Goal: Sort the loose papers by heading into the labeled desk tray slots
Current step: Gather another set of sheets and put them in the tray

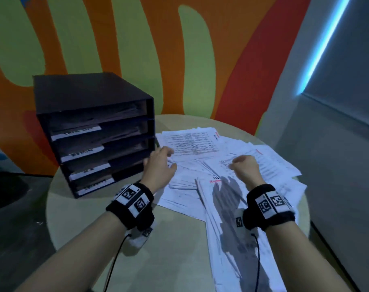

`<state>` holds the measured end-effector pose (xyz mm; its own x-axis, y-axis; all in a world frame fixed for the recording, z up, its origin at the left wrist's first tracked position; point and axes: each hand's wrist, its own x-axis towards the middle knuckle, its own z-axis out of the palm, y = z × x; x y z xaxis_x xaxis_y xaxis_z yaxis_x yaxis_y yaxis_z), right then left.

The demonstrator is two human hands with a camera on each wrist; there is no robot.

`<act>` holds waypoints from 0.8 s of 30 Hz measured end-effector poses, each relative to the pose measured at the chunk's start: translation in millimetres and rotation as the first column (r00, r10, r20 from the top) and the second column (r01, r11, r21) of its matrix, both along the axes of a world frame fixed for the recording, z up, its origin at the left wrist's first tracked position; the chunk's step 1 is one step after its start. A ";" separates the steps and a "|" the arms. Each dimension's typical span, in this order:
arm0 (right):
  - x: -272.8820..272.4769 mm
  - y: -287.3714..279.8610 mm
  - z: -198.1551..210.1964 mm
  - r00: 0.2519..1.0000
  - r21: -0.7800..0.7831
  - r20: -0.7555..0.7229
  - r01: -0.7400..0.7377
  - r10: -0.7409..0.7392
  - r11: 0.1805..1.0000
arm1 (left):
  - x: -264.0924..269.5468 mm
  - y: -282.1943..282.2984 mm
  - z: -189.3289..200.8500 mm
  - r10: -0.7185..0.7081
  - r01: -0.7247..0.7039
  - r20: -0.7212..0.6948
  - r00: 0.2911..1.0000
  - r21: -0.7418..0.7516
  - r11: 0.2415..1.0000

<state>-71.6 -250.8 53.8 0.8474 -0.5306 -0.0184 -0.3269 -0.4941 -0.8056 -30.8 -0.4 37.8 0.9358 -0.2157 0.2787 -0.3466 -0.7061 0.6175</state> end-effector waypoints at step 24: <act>-83.7 -54.7 -50.2 0.713 -0.268 -0.699 -0.328 0.051 0.906 | 6.4 -98.8 -44.6 -0.083 0.155 -0.473 0.877 0.116 0.981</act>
